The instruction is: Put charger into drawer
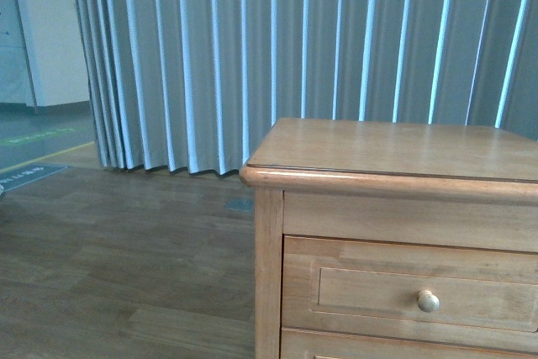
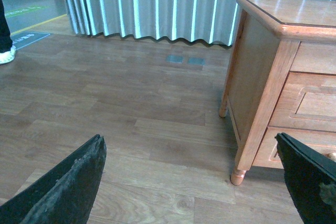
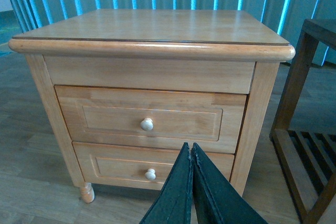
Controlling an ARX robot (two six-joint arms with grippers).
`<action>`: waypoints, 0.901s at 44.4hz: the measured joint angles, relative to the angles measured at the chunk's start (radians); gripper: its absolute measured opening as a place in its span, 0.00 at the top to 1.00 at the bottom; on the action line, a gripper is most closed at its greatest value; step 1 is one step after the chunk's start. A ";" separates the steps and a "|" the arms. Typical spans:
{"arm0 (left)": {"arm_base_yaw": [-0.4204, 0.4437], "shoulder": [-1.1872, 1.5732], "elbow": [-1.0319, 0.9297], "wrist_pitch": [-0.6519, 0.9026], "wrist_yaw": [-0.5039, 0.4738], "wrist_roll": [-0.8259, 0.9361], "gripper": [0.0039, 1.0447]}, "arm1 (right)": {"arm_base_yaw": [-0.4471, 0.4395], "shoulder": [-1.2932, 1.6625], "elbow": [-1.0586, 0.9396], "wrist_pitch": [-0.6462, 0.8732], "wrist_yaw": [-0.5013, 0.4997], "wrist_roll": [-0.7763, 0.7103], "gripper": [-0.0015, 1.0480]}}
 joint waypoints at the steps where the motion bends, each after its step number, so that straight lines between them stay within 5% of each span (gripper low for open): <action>1: 0.000 0.000 0.000 0.000 0.000 0.000 0.06 | 0.000 -0.005 0.000 -0.005 0.000 0.000 0.98; 13: 0.000 0.000 0.000 0.000 0.000 0.000 0.06 | 0.000 -0.177 0.001 -0.200 0.000 0.000 0.98; 40: 0.000 0.000 0.000 0.000 0.000 0.000 0.06 | 0.000 -0.201 0.001 -0.207 0.000 -0.002 0.97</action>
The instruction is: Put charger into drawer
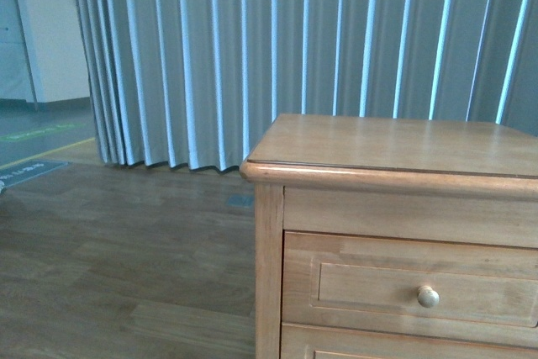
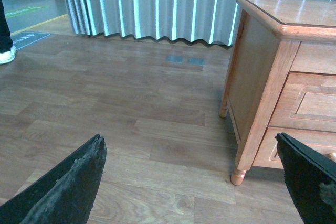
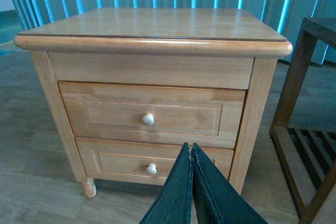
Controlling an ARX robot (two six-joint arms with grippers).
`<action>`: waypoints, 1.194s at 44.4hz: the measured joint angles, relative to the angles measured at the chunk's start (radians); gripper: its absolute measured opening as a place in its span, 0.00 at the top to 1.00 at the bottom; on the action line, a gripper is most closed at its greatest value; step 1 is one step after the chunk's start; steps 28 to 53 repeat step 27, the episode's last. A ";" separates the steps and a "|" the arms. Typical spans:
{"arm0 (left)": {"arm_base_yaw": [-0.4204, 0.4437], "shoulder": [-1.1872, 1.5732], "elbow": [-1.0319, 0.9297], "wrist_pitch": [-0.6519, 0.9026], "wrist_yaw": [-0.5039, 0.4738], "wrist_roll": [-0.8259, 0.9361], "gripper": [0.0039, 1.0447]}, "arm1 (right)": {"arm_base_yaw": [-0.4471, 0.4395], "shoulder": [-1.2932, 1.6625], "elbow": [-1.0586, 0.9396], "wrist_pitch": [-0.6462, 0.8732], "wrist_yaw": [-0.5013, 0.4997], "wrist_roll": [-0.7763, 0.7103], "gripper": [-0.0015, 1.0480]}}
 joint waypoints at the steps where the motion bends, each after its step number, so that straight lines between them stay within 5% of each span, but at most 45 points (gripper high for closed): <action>1: 0.000 0.000 0.000 0.000 0.000 0.000 0.06 | 0.000 0.000 0.000 0.000 0.000 0.000 0.95; 25: 0.000 0.000 0.000 0.000 0.000 0.000 0.06 | 0.000 0.000 0.000 0.000 0.000 0.001 0.07; 53: 0.000 0.000 0.000 0.000 0.000 0.000 0.06 | 0.000 0.000 0.000 0.000 0.000 0.002 0.07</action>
